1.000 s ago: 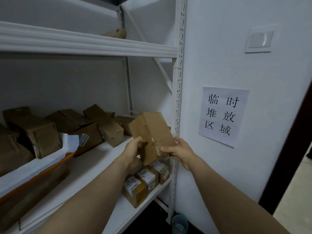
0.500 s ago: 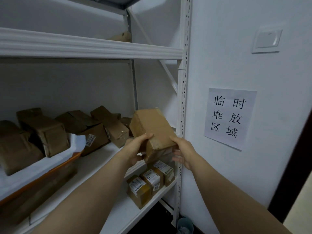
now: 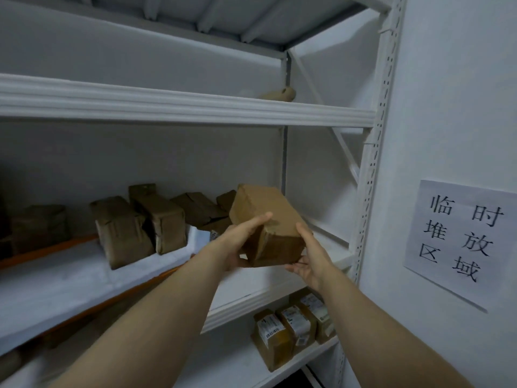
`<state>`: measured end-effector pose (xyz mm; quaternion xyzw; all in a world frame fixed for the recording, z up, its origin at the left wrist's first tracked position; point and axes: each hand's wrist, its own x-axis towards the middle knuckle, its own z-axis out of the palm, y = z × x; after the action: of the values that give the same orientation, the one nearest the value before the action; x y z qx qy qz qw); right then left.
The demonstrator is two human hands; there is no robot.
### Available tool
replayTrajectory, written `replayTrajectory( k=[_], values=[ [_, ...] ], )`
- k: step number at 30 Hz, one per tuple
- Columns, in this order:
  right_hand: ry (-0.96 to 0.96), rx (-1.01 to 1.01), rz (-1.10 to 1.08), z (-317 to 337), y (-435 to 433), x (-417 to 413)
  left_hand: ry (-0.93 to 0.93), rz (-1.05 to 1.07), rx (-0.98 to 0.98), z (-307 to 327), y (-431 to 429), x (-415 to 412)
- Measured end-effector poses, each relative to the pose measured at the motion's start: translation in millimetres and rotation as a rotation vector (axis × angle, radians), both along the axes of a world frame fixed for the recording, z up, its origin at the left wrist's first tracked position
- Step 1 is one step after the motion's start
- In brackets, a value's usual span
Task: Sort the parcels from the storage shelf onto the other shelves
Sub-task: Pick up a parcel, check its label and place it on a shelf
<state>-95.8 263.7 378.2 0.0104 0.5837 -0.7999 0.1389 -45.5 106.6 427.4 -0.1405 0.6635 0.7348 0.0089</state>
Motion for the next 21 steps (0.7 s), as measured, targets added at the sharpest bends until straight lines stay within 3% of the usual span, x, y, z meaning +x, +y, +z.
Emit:
replayTrajectory(
  k=[8, 14, 21],
  values=[
    [-0.056, 0.141, 0.042, 13, -44, -3, 0.023, 0.108, 0.032, 12, -32, 13],
    [-0.019, 0.096, 0.002, 21, -65, -5, 0.076, 0.185, -0.054, 17, -45, 15],
    [0.039, 0.003, -0.046, 53, -111, -4, 0.276, 0.310, -0.082, 42, -72, 22]
  ],
)
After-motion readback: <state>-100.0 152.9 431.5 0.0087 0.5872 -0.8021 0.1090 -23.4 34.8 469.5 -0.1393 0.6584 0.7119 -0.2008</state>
